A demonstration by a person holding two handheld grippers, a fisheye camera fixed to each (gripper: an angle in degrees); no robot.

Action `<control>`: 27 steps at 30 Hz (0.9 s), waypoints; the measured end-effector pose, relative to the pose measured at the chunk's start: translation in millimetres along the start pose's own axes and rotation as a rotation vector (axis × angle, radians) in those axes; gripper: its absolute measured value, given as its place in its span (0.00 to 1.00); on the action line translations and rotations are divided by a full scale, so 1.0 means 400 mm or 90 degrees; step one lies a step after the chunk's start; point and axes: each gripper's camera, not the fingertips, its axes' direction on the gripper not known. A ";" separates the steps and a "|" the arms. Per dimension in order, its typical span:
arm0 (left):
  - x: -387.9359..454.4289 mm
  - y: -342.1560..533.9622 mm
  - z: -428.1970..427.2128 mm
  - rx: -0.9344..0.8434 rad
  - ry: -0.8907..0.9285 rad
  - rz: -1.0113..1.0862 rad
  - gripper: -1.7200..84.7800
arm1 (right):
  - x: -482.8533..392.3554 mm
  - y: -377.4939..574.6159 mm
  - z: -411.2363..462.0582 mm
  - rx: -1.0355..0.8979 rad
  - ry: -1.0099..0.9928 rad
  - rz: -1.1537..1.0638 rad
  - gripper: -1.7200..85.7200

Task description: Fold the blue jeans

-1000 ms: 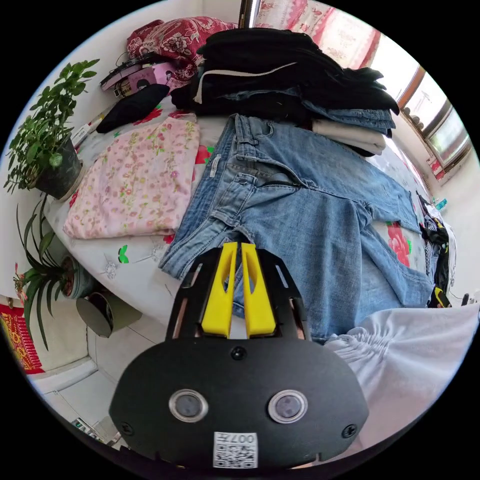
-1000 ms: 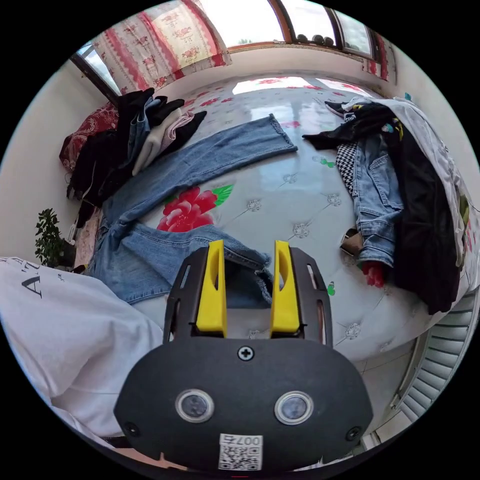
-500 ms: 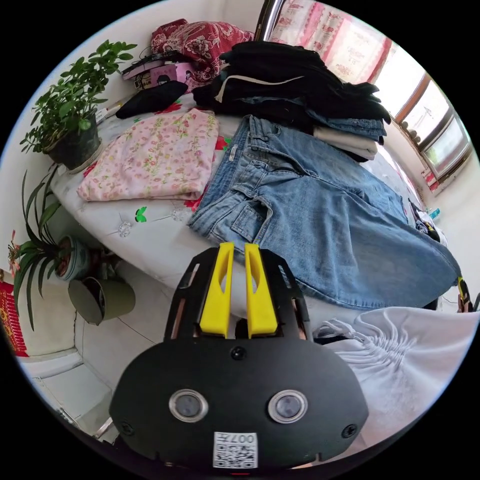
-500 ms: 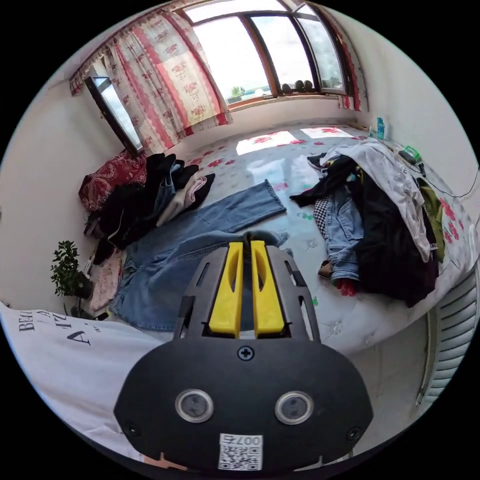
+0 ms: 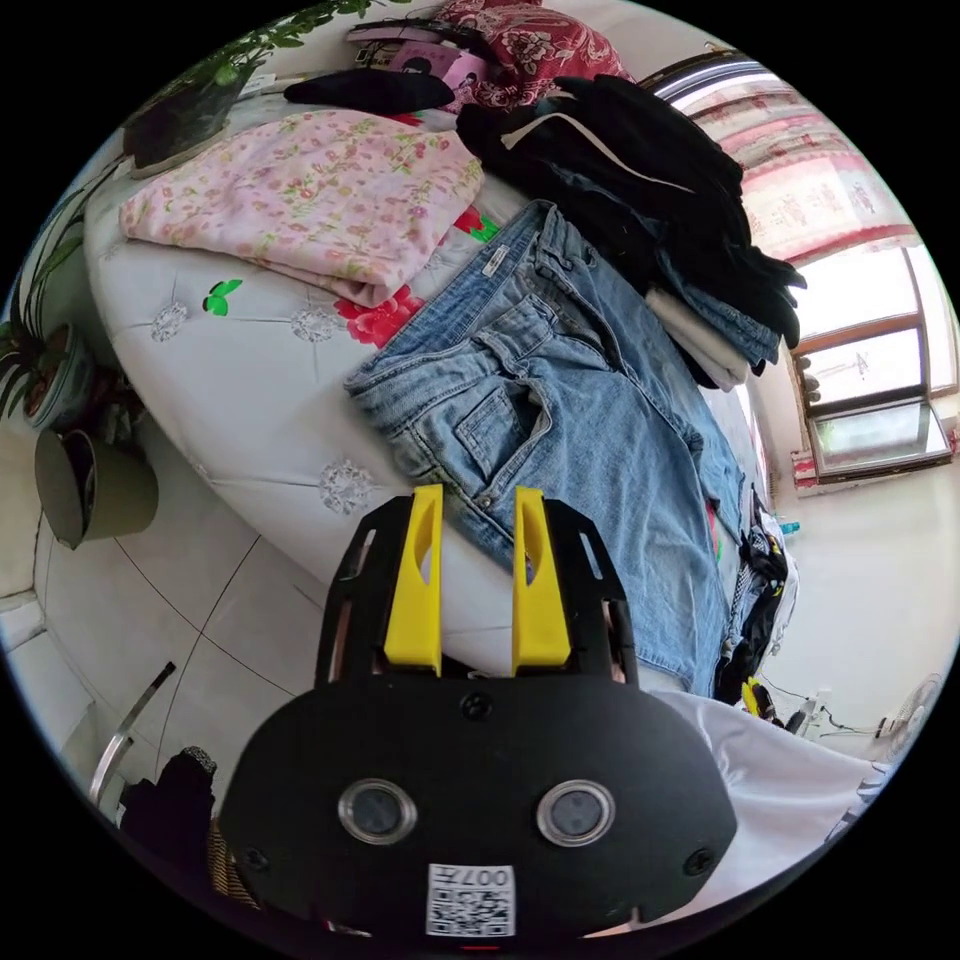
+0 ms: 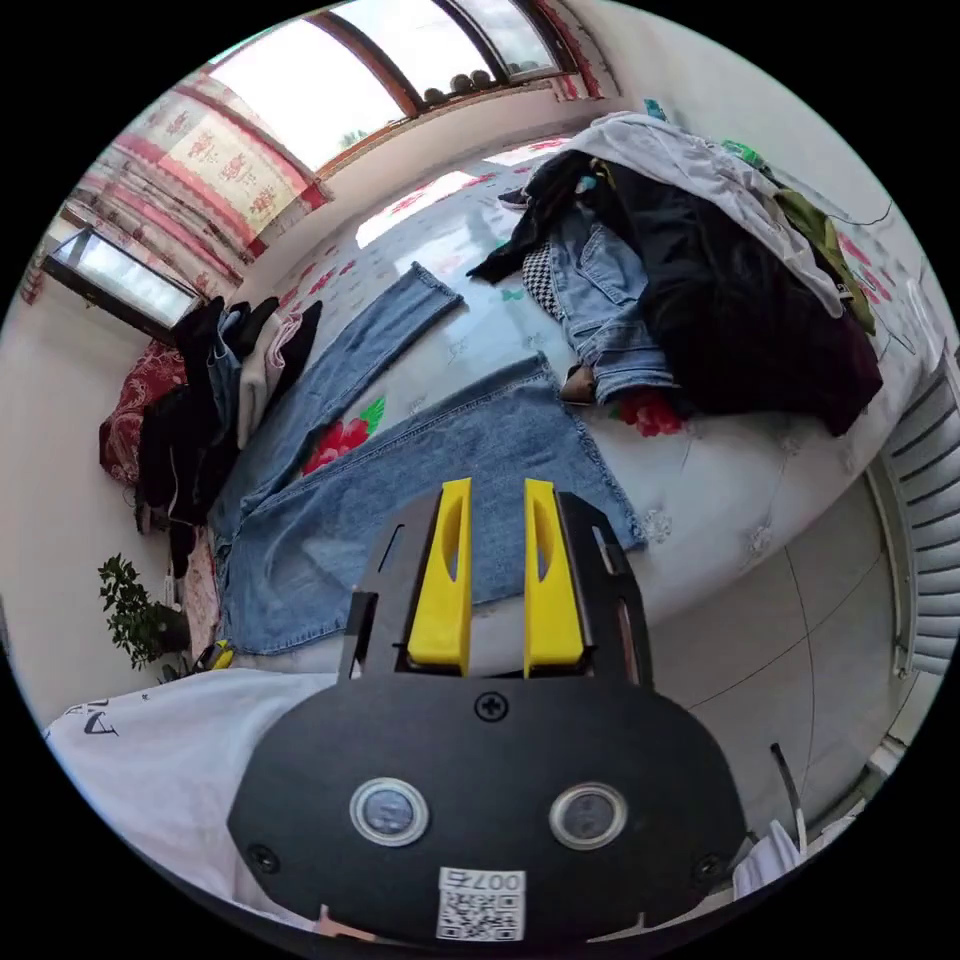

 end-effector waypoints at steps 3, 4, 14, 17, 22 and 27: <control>-0.028 -0.029 0.008 -0.014 0.009 -0.017 0.13 | 0.150 0.102 0.025 -0.048 -0.074 0.102 0.08; -0.037 -0.039 0.005 -0.014 0.001 -0.027 0.12 | 0.196 0.136 0.038 -0.070 -0.097 0.136 0.08; -0.130 -0.074 -0.070 0.020 0.140 -0.044 0.03 | 0.287 0.119 0.089 -0.117 -0.218 0.279 0.05; -0.165 -0.059 -0.131 0.067 0.235 -0.035 0.02 | 0.290 0.073 0.060 -0.112 -0.226 0.266 0.03; -0.185 -0.051 -0.243 0.119 0.330 -0.012 0.01 | 0.254 0.010 -0.130 0.057 -0.425 0.211 0.02; -0.169 -0.047 -0.402 0.173 0.391 0.069 0.01 | 0.159 -0.057 -0.426 0.188 -0.516 0.034 0.02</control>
